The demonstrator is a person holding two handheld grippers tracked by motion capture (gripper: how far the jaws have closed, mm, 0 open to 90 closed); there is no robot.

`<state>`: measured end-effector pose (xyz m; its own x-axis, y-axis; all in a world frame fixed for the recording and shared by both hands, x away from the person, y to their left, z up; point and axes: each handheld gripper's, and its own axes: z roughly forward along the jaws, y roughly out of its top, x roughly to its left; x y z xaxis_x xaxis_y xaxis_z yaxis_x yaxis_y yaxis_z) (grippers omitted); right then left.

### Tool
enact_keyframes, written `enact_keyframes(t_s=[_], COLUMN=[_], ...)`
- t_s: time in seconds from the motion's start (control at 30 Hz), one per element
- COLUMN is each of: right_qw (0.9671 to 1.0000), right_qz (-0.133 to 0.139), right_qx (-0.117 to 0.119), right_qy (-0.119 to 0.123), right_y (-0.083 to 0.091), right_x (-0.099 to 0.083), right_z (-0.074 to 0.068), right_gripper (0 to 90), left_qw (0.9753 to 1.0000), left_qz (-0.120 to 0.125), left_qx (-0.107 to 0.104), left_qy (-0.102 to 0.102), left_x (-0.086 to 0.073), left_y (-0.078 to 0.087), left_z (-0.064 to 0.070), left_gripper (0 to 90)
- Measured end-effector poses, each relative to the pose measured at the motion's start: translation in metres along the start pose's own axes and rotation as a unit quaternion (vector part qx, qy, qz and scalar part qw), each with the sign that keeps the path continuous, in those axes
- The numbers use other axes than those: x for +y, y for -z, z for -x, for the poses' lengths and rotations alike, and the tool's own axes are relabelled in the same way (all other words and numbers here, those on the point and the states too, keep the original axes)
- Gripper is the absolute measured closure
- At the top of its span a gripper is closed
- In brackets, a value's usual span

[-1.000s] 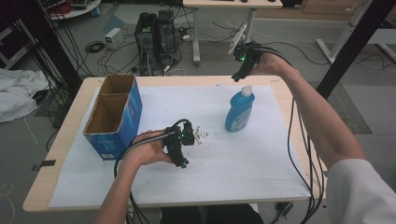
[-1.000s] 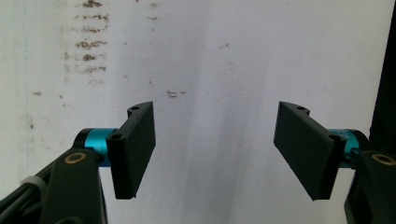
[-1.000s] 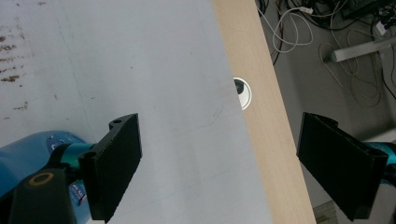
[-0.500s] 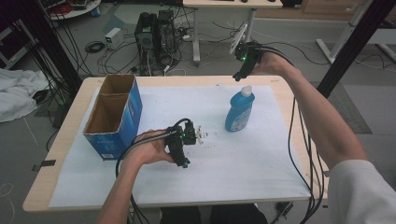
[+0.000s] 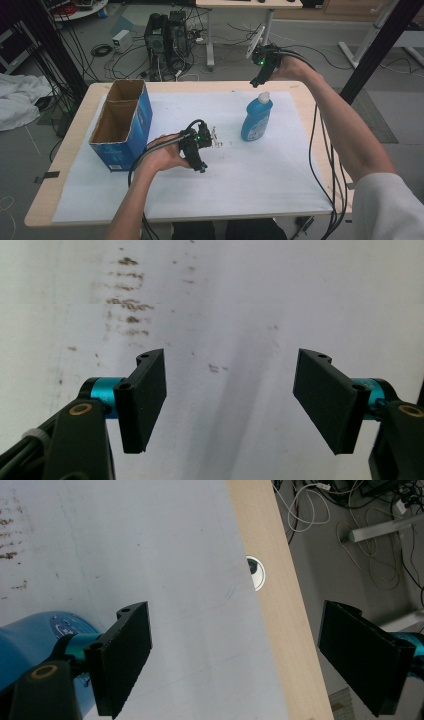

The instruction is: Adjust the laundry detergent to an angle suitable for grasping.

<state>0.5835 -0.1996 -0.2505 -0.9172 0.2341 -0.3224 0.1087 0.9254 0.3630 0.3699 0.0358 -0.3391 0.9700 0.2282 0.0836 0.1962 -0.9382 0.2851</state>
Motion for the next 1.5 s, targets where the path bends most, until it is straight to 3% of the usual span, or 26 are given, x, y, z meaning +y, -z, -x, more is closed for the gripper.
enact_keyframes(t_s=[0.2, 0.27, 0.43, 0.47, 0.5, 0.57, 0.63, 0.67, 0.7, 0.77, 0.8, 0.83, 0.87, 0.93, 1.0, 1.03, 1.07, 1.1, 1.17, 1.2, 1.27, 1.33, 1.37, 1.43, 1.47, 1.5], right_qw=[1.0, 1.0, 0.9999, 0.9999, 0.9999, 1.0, 1.0, 1.0, 1.0, 1.0, 0.9999, 0.9999, 0.9999, 0.9999, 0.9999, 0.9999, 0.9999, 0.9999, 0.9999, 0.9999, 0.9999, 0.9999, 0.9999, 0.9999, 0.9999, 0.9999], right_qz=[-0.003, -0.006, -0.008, -0.008, -0.008, -0.003, 0.0, 0.0, -0.002, -0.003, -0.005, -0.005, -0.005, -0.008, -0.008, -0.008, -0.008, -0.008, -0.008, -0.008, -0.009, -0.009, -0.009, -0.009, -0.009, -0.009], right_qx=[-0.006, -0.005, -0.006, -0.006, -0.007, -0.007, -0.007, -0.007, -0.009, -0.009, -0.01, -0.01, -0.01, -0.01, -0.009, -0.009, -0.009, -0.008, -0.008, -0.009, -0.01, -0.008, -0.008, -0.008, -0.008, -0.008], right_qy=[-0.001, 0.002, 0.002, 0.002, 0.001, 0.002, 0.0, 0.0, -0.003, -0.002, -0.005, -0.005, -0.004, -0.005, -0.005, -0.005, -0.005, -0.006, -0.01, -0.009, -0.008, -0.006, -0.005, -0.004, -0.004, -0.004], right_y=[-0.001, 0.0, 0.0, 0.0, 0.0, 0.001, 0.002, 0.002, 0.002, 0.002, 0.002, 0.002, 0.001, -0.001, -0.001, -0.001, -0.001, -0.002, -0.002, -0.002, -0.002, -0.003, -0.003, -0.003, -0.003, -0.003], right_x=[0.0, 0.001, 0.001, 0.001, 0.001, 0.001, 0.001, 0.001, 0.001, 0.001, 0.001, 0.001, 0.001, 0.0, -0.001, -0.001, -0.001, -0.001, -0.001, -0.001, -0.001, -0.001, -0.001, -0.001, -0.001, -0.001], right_z=[-0.001, 0.0, -0.001, -0.001, -0.001, -0.001, -0.001, -0.001, -0.001, 0.0, 0.0, 0.0, -0.001, -0.001, -0.001, -0.001, -0.001, 0.0, 0.0, -0.001, 0.0, 0.0, 0.0, 0.0, 0.0, 0.0], right_gripper=[13.2, 13.2, 13.2, 13.2, 13.2, 13.2, 13.2, 13.2, 13.2, 13.2, 13.2, 13.2, 13.2, 13.3, 13.3, 13.2, 13.2, 13.2, 13.2, 13.2, 13.2, 13.2, 13.2, 13.2, 13.2, 13.2], left_qw=[0.9979, 0.9936, 0.9834, 0.9834, 0.979, 0.9769, 0.9678, 0.9678, 0.962, 0.9606, 0.9552, 0.9552, 0.947, 0.9383, 0.9383, 0.9336, 0.9336, 0.9367, 0.9324, 0.9359, 0.9381, 0.9355, 0.9388, 0.9388, 0.934, 0.934], left_qz=[0.043, 0.075, 0.129, 0.129, 0.147, 0.156, 0.185, 0.185, 0.202, 0.207, 0.222, 0.222, 0.243, 0.264, 0.264, 0.275, 0.275, 0.269, 0.277, 0.273, 0.274, 0.284, 0.28, 0.28, 0.294, 0.294], left_qx=[0.021, 0.029, 0.049, 0.049, 0.056, 0.057, 0.059, 0.059, 0.066, 0.067, 0.07, 0.07, 0.069, 0.067, 0.067, 0.051, 0.051, 0.048, 0.049, 0.053, 0.049, 0.048, 0.05, 0.05, 0.04, 0.04], left_qy=[0.045, 0.079, 0.119, 0.119, 0.13, 0.135, 0.16, 0.16, 0.172, 0.173, 0.182, 0.182, 0.198, 0.213, 0.213, 0.224, 0.224, 0.219, 0.227, 0.216, 0.206, 0.204, 0.194, 0.194, 0.199, 0.199], left_x=[0.015, 0.022, 0.04, 0.04, 0.047, 0.05, 0.058, 0.058, 0.066, 0.069, 0.075, 0.075, 0.079, 0.084, 0.084, 0.088, 0.088, 0.089, 0.093, 0.093, 0.096, 0.099, 0.101, 0.101, 0.11, 0.11], left_y=[0.002, 0.001, -0.003, -0.003, -0.007, -0.01, -0.017, -0.017, -0.021, -0.023, -0.027, -0.027, -0.031, -0.036, -0.036, -0.043, -0.043, -0.048, -0.053, -0.054, -0.056, -0.059, -0.059, -0.059, -0.063, -0.063], left_z=[-0.01, -0.011, -0.016, -0.016, -0.019, -0.02, -0.021, -0.021, -0.023, -0.024, -0.026, -0.026, -0.029, -0.035, -0.035, -0.041, -0.041, -0.048, -0.051, -0.054, -0.057, -0.057, -0.059, -0.059, -0.059, -0.059], left_gripper=[29.6, 29.6, 29.5, 29.6, 29.6, 29.5, 29.5, 29.6, 29.6, 29.6, 29.6, 29.5, 29.5, 29.5, 29.6, 29.6, 29.5, 29.5, 29.5, 29.5, 29.5, 29.5, 29.6, 29.5, 29.5, 29.5])
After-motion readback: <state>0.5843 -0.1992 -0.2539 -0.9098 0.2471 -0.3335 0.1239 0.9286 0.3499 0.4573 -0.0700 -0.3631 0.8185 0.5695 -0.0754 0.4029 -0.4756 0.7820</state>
